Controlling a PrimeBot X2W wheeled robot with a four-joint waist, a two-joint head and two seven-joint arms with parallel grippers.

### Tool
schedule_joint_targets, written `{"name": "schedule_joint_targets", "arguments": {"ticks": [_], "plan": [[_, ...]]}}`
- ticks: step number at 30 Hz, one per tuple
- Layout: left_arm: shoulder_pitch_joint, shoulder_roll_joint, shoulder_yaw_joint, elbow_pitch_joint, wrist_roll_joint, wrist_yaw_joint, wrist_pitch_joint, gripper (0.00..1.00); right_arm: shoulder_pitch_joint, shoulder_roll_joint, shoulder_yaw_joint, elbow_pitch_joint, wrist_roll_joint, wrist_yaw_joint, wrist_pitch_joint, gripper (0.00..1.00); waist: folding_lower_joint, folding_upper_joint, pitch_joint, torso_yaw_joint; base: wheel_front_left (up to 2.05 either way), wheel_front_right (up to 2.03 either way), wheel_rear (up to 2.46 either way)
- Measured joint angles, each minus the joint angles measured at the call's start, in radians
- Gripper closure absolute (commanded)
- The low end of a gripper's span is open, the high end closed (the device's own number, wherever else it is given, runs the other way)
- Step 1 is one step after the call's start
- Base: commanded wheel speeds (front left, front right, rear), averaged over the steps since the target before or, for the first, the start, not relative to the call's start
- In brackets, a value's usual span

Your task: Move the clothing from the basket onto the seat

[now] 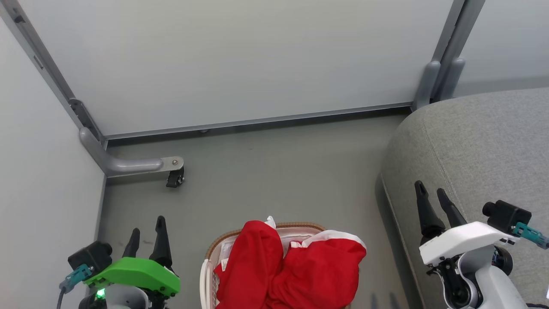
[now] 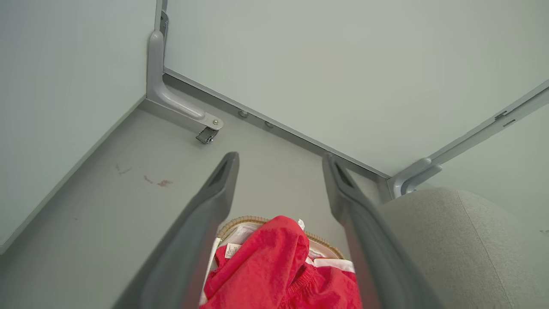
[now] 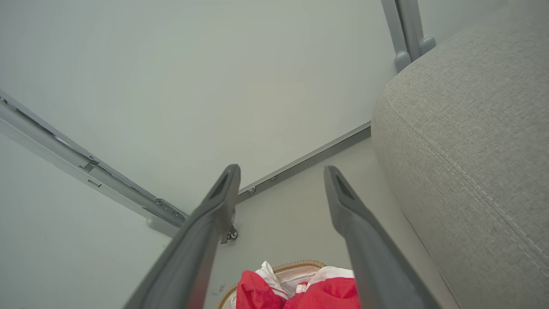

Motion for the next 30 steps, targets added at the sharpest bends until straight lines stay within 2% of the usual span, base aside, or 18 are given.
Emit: {"name": "schedule_joint_targets", "arguments": {"ticks": [5, 15, 30], "plan": [[-0.009, 0.004, -0.035, 0.008, 0.082, 0.027, -0.020, 0.00, 0.000, 0.006, 0.009, 0.013, -0.106, 0.000, -0.021, 0.00, 0.0000, 0.0000, 0.000, 0.003, 0.00, 0.00, 0.00], [-0.011, 0.016, -0.072, 0.006, 0.192, 0.064, -0.048, 0.00, -0.005, 0.009, 0.009, 0.034, -0.230, 0.000, -0.048, 0.00, 0.0000, 0.0000, 0.005, 0.005, 0.00, 0.00, 0.00], [-0.011, 0.025, -0.097, -0.038, 0.324, 0.089, -0.086, 0.00, -0.011, 0.012, -0.021, 0.006, -0.393, 0.000, -0.086, 0.00, 0.0000, 0.0000, 0.007, 0.010, 0.00, 0.00, 0.00]]}}
